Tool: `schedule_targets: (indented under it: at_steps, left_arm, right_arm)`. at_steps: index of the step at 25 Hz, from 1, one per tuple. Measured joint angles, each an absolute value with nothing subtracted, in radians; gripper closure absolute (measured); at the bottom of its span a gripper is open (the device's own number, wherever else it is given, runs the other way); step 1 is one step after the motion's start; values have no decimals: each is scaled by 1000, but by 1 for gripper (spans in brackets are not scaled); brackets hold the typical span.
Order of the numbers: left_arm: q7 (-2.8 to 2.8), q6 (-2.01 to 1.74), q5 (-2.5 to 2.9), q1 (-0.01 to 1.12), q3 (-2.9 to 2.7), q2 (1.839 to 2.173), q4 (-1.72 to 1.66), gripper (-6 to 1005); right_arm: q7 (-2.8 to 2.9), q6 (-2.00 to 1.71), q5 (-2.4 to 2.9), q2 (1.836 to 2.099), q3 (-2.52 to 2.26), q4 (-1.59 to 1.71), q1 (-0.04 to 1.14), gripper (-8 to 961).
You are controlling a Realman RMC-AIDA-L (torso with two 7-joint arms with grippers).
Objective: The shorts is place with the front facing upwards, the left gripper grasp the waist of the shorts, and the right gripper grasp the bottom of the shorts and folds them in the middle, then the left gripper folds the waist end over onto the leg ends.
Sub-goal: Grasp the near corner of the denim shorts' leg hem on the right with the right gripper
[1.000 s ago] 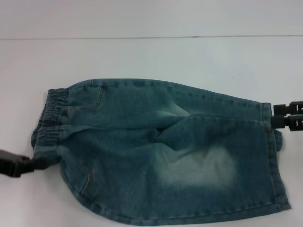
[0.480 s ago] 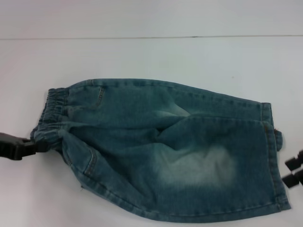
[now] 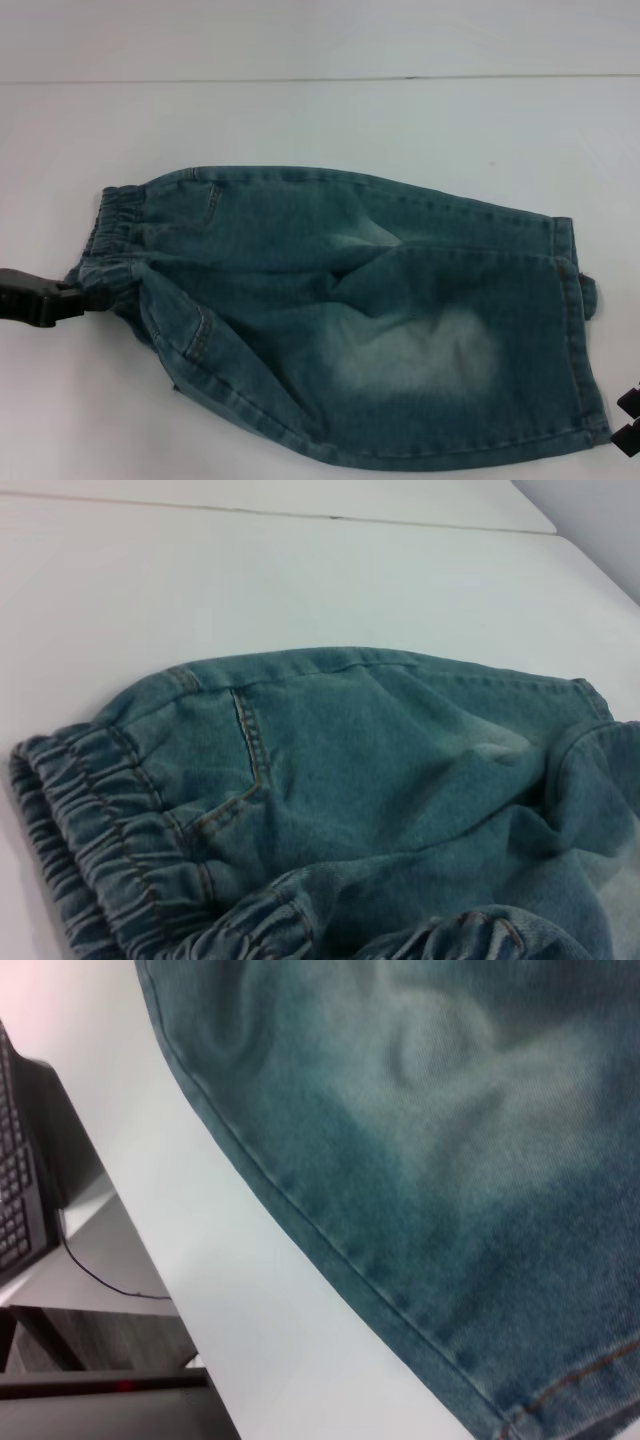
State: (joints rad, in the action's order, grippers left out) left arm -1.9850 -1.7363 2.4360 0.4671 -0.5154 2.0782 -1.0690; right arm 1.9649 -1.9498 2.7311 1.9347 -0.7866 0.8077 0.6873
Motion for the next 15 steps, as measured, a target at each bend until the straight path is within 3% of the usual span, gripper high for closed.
schedule_targets:
  at_steps: [15]
  left_arm:
    - [-1984, -1705, 2436, 467, -514, 2084, -1056, 955]
  right_arm:
    - [1991, -1885, 2786, 1957, -811, 778, 687, 240]
